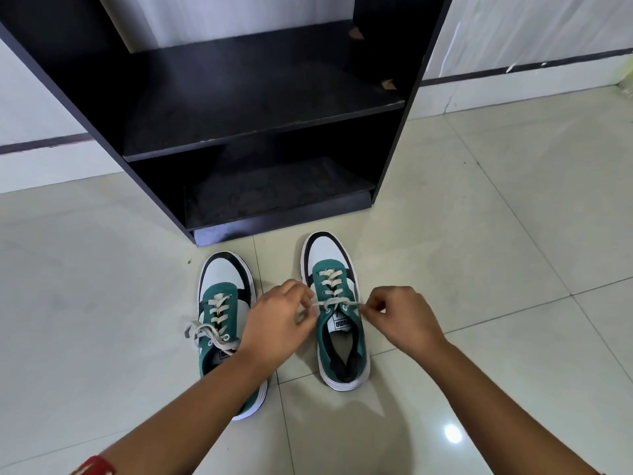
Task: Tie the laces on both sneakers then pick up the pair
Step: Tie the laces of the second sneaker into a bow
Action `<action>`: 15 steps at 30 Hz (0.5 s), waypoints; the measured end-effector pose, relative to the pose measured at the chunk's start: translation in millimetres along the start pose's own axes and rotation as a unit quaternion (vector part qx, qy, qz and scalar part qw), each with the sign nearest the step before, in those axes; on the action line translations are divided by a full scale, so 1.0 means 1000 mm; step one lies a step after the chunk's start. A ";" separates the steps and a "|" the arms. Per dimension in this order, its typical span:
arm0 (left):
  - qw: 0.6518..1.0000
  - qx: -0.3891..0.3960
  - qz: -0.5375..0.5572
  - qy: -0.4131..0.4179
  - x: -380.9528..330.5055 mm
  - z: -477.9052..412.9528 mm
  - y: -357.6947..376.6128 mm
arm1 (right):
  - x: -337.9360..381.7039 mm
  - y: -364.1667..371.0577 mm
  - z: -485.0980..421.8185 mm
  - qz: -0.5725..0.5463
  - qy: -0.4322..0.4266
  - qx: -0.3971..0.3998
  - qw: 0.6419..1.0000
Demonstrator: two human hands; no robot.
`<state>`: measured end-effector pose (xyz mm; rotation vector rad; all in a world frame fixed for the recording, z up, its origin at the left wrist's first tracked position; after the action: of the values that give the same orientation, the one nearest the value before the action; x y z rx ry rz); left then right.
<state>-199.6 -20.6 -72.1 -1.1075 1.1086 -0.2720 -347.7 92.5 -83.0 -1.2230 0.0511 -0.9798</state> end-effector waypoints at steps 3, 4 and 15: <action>0.999 -0.011 -0.045 0.002 0.005 0.006 -0.010 | -0.032 -0.013 0.000 0.005 0.067 0.017 0.998; 0.998 0.013 -0.055 -0.006 0.008 0.007 -0.006 | -0.036 -0.008 0.000 -0.005 0.075 0.047 0.996; 0.995 0.089 0.028 -0.048 0.002 0.001 0.017 | 0.015 0.006 0.004 0.018 -0.093 0.002 0.996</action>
<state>-203.2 -13.2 -87.0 -0.9212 1.0091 -0.2652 -332.6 85.9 -78.9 -1.3000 -0.0760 -0.8315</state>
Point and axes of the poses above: each hand's wrist, its own z-axis away from the middle knuckle, its own y-axis out of the palm, x = y × z, the point moved 9 cm from there along -z, towards the middle knuckle, and after that the axes turned 4 degrees about x, right-handed, at the moved point
